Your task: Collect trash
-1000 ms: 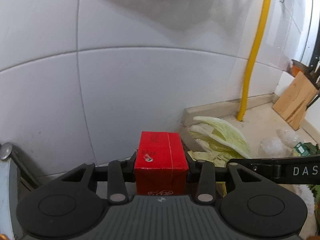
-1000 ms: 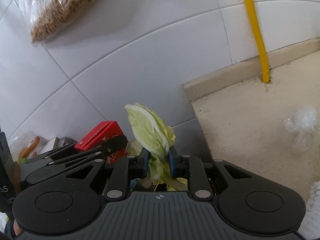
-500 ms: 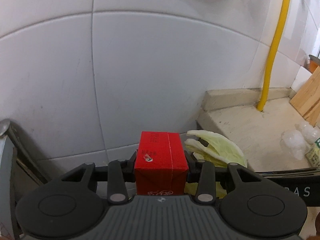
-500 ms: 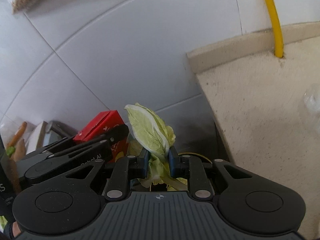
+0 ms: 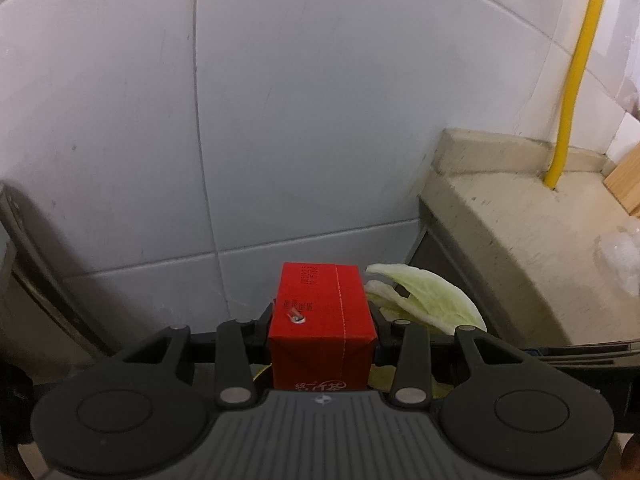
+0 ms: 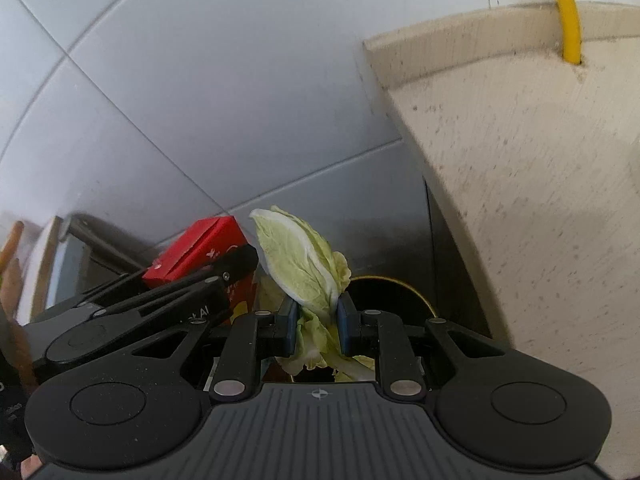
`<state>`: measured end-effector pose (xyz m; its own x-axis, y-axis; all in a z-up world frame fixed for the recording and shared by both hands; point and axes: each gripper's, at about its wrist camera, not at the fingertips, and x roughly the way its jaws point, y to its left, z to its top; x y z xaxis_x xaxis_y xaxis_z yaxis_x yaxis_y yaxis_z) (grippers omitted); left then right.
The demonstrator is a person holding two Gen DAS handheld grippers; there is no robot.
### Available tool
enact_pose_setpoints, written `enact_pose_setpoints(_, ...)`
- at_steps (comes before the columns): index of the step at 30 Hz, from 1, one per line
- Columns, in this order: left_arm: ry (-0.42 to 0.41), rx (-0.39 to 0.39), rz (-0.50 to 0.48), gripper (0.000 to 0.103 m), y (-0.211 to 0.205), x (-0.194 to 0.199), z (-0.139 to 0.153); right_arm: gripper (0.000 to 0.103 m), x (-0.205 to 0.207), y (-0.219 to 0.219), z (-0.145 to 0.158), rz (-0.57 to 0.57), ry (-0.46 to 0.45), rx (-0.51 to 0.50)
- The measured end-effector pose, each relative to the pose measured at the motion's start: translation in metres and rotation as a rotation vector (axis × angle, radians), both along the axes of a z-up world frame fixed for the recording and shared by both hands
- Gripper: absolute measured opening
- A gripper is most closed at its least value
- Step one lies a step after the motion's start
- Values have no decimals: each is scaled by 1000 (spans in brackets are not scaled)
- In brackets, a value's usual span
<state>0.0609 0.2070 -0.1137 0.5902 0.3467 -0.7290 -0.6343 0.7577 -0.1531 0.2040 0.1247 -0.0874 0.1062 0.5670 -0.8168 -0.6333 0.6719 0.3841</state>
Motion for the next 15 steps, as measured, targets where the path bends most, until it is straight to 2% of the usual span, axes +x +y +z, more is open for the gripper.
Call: enact_pose_setpoints(15,75,-51,36,36,1,4,-50,26,1,26,-50,-13,60,-77)
